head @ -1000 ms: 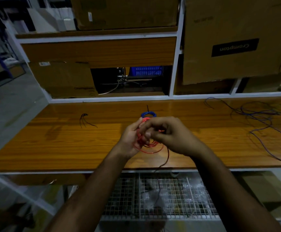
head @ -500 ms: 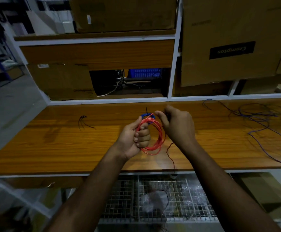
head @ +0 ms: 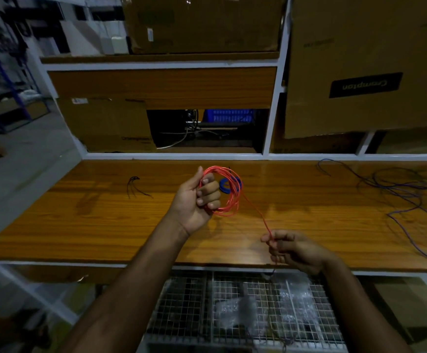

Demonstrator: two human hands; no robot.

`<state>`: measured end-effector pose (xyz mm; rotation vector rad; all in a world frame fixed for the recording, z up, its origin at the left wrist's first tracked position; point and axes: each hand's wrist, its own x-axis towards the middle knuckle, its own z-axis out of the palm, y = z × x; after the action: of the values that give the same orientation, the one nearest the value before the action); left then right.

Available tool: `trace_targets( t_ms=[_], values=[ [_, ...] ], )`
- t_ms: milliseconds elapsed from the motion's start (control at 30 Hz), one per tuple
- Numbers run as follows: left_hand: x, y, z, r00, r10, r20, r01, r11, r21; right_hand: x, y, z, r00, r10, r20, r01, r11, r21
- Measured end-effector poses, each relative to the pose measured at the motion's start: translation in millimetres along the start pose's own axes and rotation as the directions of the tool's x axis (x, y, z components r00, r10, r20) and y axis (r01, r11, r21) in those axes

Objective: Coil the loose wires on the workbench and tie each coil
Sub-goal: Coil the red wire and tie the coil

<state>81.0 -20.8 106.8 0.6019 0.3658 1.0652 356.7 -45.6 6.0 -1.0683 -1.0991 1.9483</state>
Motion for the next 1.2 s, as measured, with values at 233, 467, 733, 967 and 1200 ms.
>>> trace_targets(
  t_ms=[233,467,733,967,1200],
  values=[
    [6,-8,4,0.993,-0.117,-0.017,0.118,0.984,0.134,-2,-17,66,0.935,-0.275,-0.224,0.224,0.947,-0.229],
    [6,-26,6,0.973,-0.220,-0.064,0.228,0.954,0.193,-10,-85,97,0.830,-0.557,0.024,0.397,0.562,-0.726],
    [0,-25,9,0.964,-0.256,-0.072,0.266,0.936,0.232,-6,-94,108,0.736,-0.659,0.153,0.163,-0.048,-0.986],
    [-1,-29,15,0.971,-0.236,-0.030,0.237,0.944,0.231,-1,-91,111,0.732,-0.677,0.073,0.050,-0.052,-0.997],
    [-2,-28,13,0.967,-0.248,-0.058,0.255,0.945,0.207,-10,-93,113,0.741,-0.633,0.224,-0.006,-0.340,-0.940]
  ],
)
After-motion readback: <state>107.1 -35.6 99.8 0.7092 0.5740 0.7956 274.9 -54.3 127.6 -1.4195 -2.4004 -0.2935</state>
